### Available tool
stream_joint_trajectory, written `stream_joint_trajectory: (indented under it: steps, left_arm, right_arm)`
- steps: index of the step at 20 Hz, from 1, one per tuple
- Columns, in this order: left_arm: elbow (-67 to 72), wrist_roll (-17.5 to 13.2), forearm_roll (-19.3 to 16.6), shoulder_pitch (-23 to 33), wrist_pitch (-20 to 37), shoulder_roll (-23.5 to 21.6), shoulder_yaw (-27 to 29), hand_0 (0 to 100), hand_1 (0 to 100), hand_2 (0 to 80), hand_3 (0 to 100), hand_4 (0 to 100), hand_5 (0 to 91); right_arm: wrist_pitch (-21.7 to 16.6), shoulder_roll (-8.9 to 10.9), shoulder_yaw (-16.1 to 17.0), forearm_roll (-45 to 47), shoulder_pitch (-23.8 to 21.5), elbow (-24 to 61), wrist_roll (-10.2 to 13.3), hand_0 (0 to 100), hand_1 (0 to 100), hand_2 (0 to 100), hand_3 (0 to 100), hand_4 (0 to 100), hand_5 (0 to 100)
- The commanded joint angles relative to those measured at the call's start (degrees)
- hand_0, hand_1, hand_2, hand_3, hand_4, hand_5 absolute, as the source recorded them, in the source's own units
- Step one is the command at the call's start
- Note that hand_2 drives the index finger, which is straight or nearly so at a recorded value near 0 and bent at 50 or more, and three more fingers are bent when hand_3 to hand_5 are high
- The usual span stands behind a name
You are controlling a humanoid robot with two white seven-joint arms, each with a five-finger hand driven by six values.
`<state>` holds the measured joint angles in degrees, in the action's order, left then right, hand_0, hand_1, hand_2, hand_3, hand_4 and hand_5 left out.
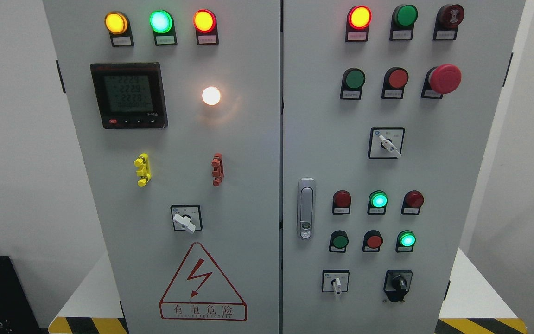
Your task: Flip black knob to close circuit
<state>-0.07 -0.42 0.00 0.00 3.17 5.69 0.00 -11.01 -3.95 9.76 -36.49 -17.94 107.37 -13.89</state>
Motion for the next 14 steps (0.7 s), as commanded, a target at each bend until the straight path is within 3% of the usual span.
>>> stream_joint_trajectory:
  steps: [1, 4, 7, 10, 14]
  left_arm:
    - [-1.9, 0.0, 0.4, 1.9, 0.0, 0.0, 0.6, 0, 0, 0.0, 5, 3, 0.0]
    - [-1.9, 0.0, 0.4, 1.9, 0.0, 0.0, 0.6, 0, 0, 0.0, 5, 3, 0.0]
    - [-1.9, 0.0, 0.4, 1.9, 0.0, 0.0, 0.6, 0, 0, 0.0, 5, 3, 0.0]
    - [-1.9, 0.0, 0.4, 1.9, 0.0, 0.0, 0.6, 0, 0, 0.0, 5, 3, 0.0]
    - [-1.9, 0.0, 0.4, 1.9, 0.0, -0.1, 0.6, 0, 0, 0.0, 5, 3, 0.0]
  right_arm:
    - [1.4, 2.10, 6.7, -26.6, 5.4, 12.1, 0.7, 0, 28, 75, 92, 74, 77]
    - [7.1, 2.10, 5.6, -31.4, 9.2, 11.9, -0.3, 0, 25, 80, 96, 76, 79]
    - [12.7, 2.02, 1.0, -36.6, 11.9, 11.6, -0.7, 0, 22, 83, 98, 76, 81]
    - [13.7, 1.75, -1.7, -42.0, 13.4, 10.8, -0.6, 0, 16, 84, 100, 77, 81]
    - [14.5, 1.75, -4.7, -45.6, 15.5, 9.1, -0.4, 0, 0, 85, 100, 76, 81]
